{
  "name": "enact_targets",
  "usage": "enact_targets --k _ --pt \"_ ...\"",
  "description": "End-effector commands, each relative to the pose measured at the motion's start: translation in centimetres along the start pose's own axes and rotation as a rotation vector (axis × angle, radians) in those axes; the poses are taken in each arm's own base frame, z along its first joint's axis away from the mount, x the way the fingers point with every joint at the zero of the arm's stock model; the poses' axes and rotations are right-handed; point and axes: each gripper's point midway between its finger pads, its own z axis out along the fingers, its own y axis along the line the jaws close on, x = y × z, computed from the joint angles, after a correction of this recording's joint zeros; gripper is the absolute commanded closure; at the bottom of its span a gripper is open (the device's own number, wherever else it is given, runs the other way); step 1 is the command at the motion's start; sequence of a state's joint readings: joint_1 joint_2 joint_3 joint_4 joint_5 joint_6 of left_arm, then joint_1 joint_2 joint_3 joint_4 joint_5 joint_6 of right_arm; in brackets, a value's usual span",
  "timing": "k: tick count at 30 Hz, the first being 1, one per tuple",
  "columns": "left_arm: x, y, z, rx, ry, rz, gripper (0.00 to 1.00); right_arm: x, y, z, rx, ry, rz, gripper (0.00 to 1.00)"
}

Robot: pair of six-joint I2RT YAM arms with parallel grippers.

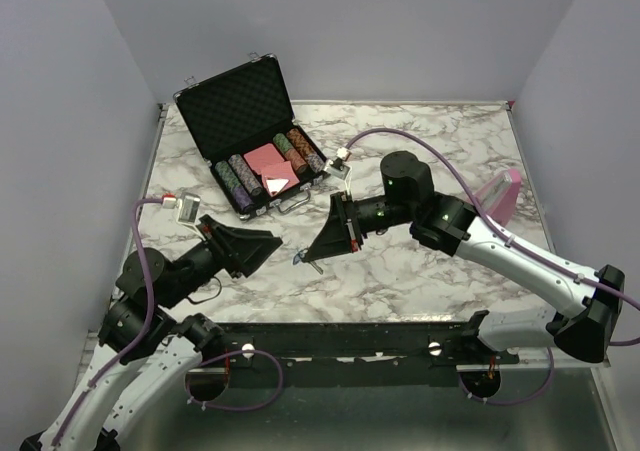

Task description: Remove the keys from the keyring

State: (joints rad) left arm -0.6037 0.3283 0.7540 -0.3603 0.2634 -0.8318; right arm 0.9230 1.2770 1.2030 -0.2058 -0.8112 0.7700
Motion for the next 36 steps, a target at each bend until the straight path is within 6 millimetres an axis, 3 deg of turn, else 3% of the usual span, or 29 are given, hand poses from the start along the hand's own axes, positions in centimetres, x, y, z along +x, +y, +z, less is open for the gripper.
enact_targets --k 1,19,36 --pt "-1.5 -1.6 0.2 0.091 -0.088 -0.030 0.41 -1.5 1.4 0.2 -0.022 -0.059 -0.015 0.99" --pt "0.6 -3.0 0.9 0.219 0.009 0.003 0.52 -1.9 0.6 1.0 -0.020 -0.042 0.003 0.99" --pt "1.8 -2.5 1.5 0.203 0.084 0.010 0.60 -2.2 0.9 1.0 -0.023 -0.044 -0.002 0.99"
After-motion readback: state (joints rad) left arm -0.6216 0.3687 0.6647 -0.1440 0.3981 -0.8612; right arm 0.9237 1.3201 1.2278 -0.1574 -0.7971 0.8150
